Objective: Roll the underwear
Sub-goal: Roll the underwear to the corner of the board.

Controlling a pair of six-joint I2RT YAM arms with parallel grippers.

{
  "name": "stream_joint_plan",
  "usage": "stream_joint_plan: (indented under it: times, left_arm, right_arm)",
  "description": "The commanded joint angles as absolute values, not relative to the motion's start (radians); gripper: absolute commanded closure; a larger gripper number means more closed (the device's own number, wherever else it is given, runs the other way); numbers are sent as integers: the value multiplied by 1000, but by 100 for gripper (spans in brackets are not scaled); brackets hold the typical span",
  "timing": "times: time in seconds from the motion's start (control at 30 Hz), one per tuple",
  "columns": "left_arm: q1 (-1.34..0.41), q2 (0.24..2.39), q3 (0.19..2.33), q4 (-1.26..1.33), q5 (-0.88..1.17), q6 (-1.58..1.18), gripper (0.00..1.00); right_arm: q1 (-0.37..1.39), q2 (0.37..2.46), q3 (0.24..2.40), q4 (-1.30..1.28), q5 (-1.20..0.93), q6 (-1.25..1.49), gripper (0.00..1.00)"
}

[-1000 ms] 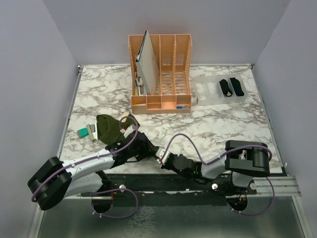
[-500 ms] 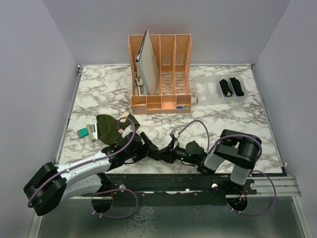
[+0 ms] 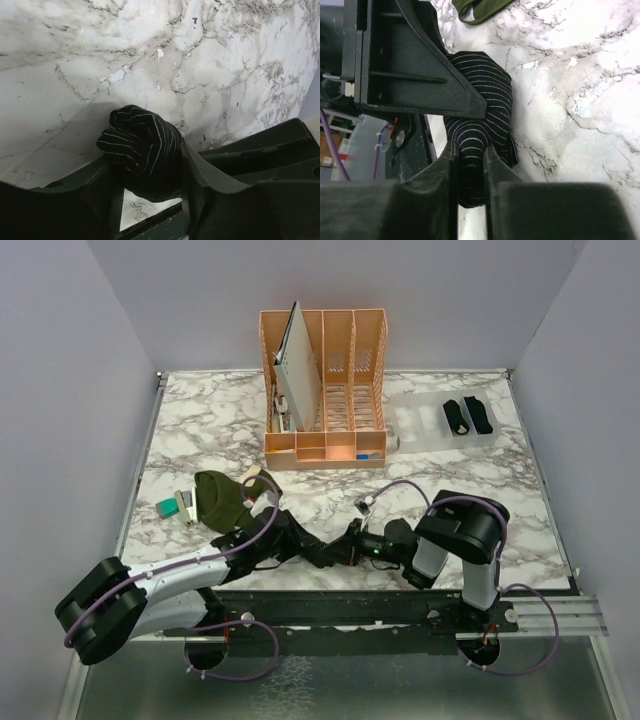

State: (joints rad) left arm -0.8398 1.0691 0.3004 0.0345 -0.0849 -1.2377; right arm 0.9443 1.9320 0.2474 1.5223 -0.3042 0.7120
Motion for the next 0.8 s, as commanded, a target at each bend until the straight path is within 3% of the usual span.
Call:
stream_joint_plan:
  times: [0.0, 0.17, 0.27, 0.33, 0.37, 0.4, 0.6, 0.77]
  left_arm:
    - [-838, 1124, 277, -51, -152, -1198, 60]
    - [-838, 1164, 328, -79, -144, -1215, 69]
    - [-838, 1200, 378, -133, -138, -1218, 69]
    - [-839, 1220, 400, -147, -127, -1219, 69]
    - [-839, 1229, 411, -154, -122, -1219, 69]
    - [-839, 1235, 420, -160, -117, -1220, 69]
    - [-837, 1251, 443, -172, -90, -1235, 69]
    - [-835, 1259, 459, -190, -78, -1246, 68]
  right_arm:
    - [915, 1963, 240, 1409, -377, 755, 75]
    - [915, 1811, 289, 1117, -390, 589, 54]
    - [970, 1671, 352, 855, -277, 400, 42]
    - [1010, 1608, 368, 753, -182, 290, 38]
    - [1031, 1580, 371, 717, -135, 245, 9]
    - [1050, 1551, 379, 680, -93, 191, 1]
    - [1212, 1492, 429, 604, 252, -37, 1]
    - [1301, 1556, 495, 601, 434, -125, 9]
